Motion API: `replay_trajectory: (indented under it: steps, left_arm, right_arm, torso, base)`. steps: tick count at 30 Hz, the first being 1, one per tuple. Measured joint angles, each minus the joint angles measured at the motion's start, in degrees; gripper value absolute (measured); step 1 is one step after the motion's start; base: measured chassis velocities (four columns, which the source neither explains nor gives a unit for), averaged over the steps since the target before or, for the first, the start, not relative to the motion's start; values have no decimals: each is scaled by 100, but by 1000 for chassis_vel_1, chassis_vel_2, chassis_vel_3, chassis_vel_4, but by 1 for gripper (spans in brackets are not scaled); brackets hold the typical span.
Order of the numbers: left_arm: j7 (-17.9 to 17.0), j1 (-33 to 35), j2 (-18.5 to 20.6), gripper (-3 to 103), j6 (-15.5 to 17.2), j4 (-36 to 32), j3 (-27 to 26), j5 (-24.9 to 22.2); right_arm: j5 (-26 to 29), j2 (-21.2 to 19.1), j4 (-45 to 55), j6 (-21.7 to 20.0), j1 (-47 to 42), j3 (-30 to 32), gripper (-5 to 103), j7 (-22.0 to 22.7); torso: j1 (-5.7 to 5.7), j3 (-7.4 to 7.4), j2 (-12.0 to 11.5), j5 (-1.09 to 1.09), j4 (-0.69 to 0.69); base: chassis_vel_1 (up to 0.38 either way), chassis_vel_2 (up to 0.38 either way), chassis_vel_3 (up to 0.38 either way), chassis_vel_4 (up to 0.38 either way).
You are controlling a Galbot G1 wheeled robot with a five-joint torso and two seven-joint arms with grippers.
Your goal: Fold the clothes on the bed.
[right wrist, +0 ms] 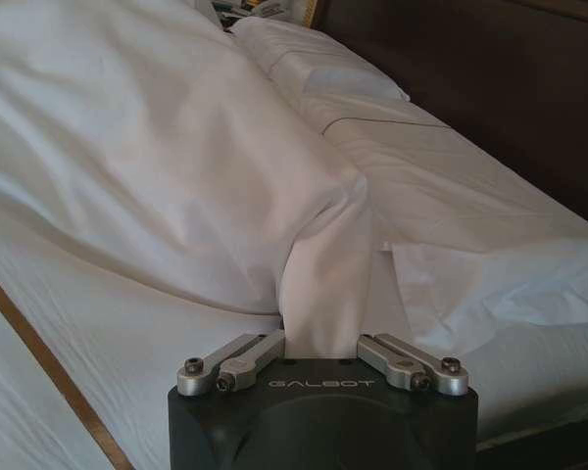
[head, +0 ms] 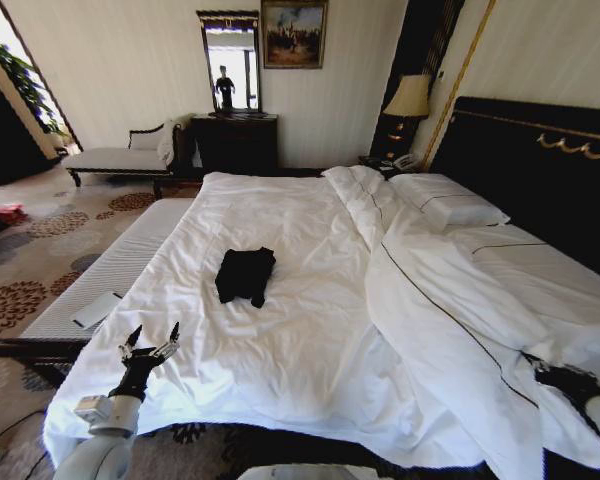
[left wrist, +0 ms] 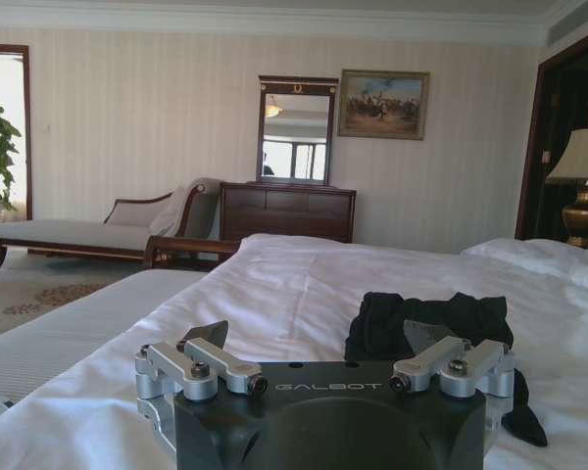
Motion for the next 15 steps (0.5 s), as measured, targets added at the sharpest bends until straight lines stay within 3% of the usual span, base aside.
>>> replay_trajectory:
  steps: [9,15]
  left_arm:
    - [4,-59,21,100,-26,90,41,-9]
    - [2,-79,44,100,-26,109,59,-12]
  right_arm:
    - [-16,423,-269,195,-90,245,2,-82]
    - [-434,707,-366,307,-89,197,2,-118]
  torso:
    - [0,0,0,-1,-1]
    - [0,0,0,-1,1]
  base:
    - [0,0,0,0]
    - [0,0,0,0]
